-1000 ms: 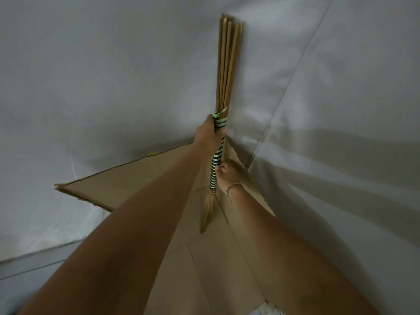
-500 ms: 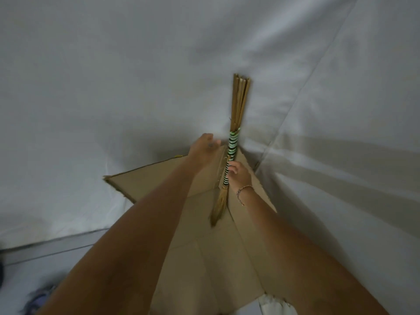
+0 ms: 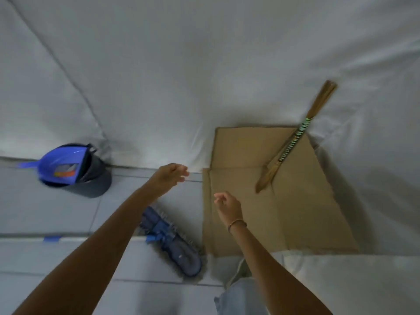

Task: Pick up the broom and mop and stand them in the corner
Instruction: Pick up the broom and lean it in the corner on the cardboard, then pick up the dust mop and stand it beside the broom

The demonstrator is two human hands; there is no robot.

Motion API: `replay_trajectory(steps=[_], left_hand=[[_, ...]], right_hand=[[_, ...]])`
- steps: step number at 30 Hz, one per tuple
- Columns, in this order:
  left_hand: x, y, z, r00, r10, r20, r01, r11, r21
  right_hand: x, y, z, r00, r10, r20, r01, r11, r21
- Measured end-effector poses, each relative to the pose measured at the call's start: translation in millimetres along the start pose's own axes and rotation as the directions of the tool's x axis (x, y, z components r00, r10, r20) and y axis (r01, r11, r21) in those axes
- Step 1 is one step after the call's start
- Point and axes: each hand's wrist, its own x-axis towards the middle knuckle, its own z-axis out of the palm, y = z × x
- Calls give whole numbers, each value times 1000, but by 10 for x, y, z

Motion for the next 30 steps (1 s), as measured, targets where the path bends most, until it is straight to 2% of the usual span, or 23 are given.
replay_trajectory(steps=[3, 7, 14, 17, 22, 26, 30], left_hand=[[-842, -639, -844, 992, -75, -100, 72, 997, -39], [-1770, -1342, -1727, 965, -108, -241, 92, 993, -76], [-2652, -2162, -2769, 903, -254, -347, 165, 950, -267], [-2839, -2447, -3179, 895, -281, -348, 176, 937, -303], [-2880, -2895, -4118, 844, -291, -450, 114, 918, -381], [-2587, -3203, -5016, 834, -299, -463, 174, 940, -294], [-2316, -3473, -5929, 819, -342, -462, 194, 921, -338]], right_hand=[[-803, -263, 838, 997, 7, 75, -5, 1000, -29], [-1576, -684, 1811, 970, -24, 242, 62, 987, -151], [-1957, -1373, 2937, 903, -57, 426, 202, 931, -303], [-1866, -1660, 3329, 880, -28, 474, 215, 914, -345], [-1719, -2125, 4140, 820, 14, 572, 279, 863, -421], [-1492, -2448, 4926, 839, 65, 540, 220, 867, -446], [-1259, -2881, 5807, 806, 136, 576, 214, 841, -497]])
